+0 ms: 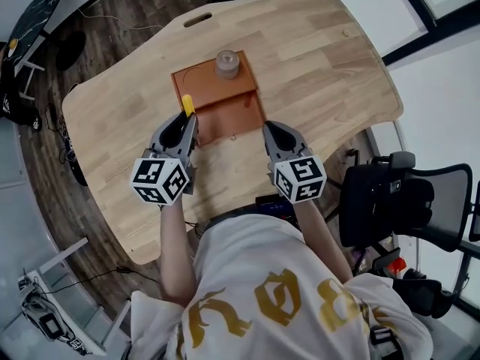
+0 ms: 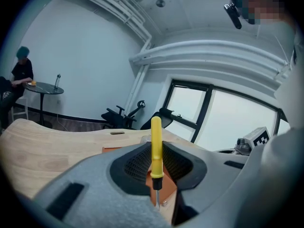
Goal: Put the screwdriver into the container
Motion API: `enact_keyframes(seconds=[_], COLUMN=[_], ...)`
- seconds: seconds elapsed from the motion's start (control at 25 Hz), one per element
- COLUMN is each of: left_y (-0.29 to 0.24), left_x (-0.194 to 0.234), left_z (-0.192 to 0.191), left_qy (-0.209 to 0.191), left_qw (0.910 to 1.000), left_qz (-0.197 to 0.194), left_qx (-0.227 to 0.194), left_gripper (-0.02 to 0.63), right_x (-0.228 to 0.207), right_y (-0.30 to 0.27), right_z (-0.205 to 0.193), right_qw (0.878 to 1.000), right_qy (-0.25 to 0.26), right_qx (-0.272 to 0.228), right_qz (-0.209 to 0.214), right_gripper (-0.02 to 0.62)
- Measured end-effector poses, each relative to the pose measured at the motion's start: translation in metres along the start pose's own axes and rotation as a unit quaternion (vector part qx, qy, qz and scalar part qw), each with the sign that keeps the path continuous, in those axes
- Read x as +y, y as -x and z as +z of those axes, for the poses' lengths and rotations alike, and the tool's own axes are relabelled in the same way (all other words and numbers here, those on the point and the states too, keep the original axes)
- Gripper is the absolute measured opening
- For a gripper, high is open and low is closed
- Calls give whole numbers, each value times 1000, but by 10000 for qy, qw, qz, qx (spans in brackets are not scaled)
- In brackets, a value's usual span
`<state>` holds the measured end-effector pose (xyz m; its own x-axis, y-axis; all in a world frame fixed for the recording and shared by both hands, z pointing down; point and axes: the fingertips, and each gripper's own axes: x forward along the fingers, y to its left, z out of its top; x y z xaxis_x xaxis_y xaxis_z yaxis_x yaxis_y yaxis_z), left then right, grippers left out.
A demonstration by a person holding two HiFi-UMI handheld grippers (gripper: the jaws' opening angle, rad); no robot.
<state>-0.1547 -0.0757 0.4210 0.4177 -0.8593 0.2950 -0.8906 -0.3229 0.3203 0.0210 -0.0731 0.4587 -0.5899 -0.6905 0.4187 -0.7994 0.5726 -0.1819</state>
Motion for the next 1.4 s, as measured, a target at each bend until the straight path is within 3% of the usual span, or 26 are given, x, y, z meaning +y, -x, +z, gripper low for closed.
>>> enact_keyframes(seconds=[0.44, 0.68, 1.4], left_y=[-15, -29, -53], left_x=[11, 12, 30], left_z=[-3, -17, -56], left_qy=[-105, -195, -296], left_qw=[9997, 9984, 9939], left_qz=[10, -175, -145], left_qx=[233, 509, 1054], left_gripper=[72, 74, 74], right_x=[-2, -20, -25], right_y=[-32, -40, -74], right_z=[19, 7, -17], right_qw=[9996, 9998, 9984], right_qy=[61, 9, -67], right_qx=[-78, 109, 490], right_qz=[258, 165, 287], right_gripper=[11, 11, 11])
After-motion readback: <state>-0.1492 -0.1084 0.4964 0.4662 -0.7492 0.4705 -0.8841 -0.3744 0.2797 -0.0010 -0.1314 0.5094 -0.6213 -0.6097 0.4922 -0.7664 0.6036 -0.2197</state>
